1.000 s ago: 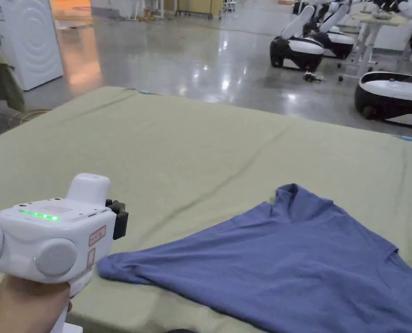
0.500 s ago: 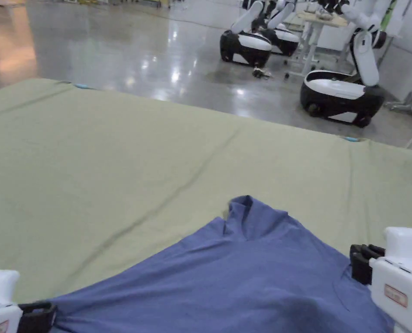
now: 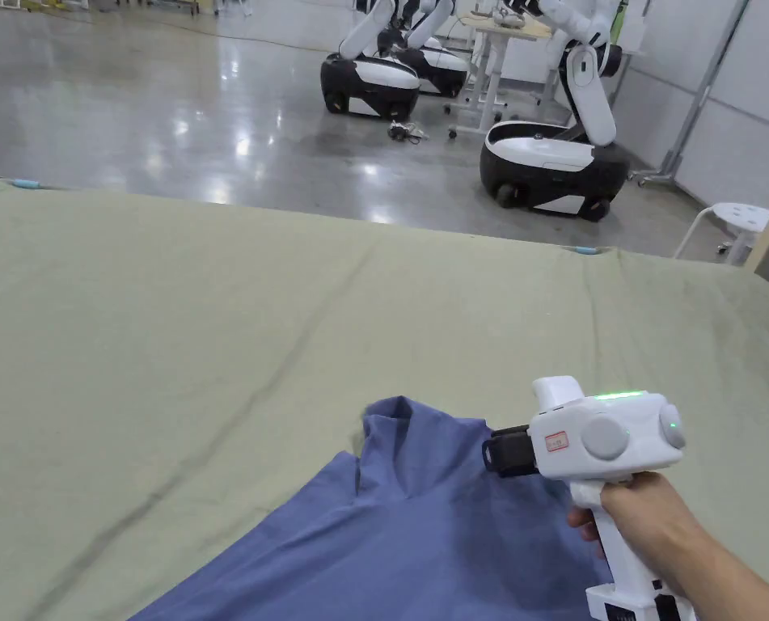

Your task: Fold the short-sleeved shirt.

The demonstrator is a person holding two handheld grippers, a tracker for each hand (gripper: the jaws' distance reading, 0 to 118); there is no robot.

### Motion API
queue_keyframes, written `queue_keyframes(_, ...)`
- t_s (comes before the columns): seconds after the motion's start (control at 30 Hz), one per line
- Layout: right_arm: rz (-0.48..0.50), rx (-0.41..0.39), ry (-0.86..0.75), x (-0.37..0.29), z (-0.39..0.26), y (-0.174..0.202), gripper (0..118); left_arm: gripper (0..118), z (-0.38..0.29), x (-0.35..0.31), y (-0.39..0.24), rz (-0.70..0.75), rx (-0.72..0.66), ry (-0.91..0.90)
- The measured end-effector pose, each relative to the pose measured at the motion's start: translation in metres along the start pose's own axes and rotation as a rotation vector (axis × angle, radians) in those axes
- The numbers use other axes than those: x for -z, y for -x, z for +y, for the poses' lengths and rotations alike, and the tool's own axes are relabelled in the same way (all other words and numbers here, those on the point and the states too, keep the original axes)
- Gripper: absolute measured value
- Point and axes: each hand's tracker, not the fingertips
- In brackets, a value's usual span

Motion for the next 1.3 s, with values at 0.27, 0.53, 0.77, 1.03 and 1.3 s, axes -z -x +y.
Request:
queue_keyframes(0.27, 0.011, 0.031, 0.014, 0.006, -0.009, 0.017, 65, 4, -0.003, 0.015, 0.002, 0.023, 0.011, 0.02)
queue_keyframes(0.53, 0.068, 0.11, -0.145, -0.098, -0.027, 0.024, 8, 4, -0.001, 0.025, 0.007, -0.037, -0.032, -0.017)
queue_keyframes(0.77, 0.04, 0.115, -0.349, -0.239, -0.033, 0.004, 8, 3, 0.043, 0.0, 0.003, -0.067, -0.063, -0.122)
queue_keyframes(1.03, -0.055, 0.135, -0.545, -0.383, 0.019, -0.036, 8, 2, 0.167, -0.04, -0.028, -0.136, -0.031, -0.291)
queue_keyframes(1.3, -0.17, 0.145, -0.708, -0.477, 0.099, -0.066, 8, 2, 0.298, -0.086, -0.072, -0.108, 0.031, -0.472)
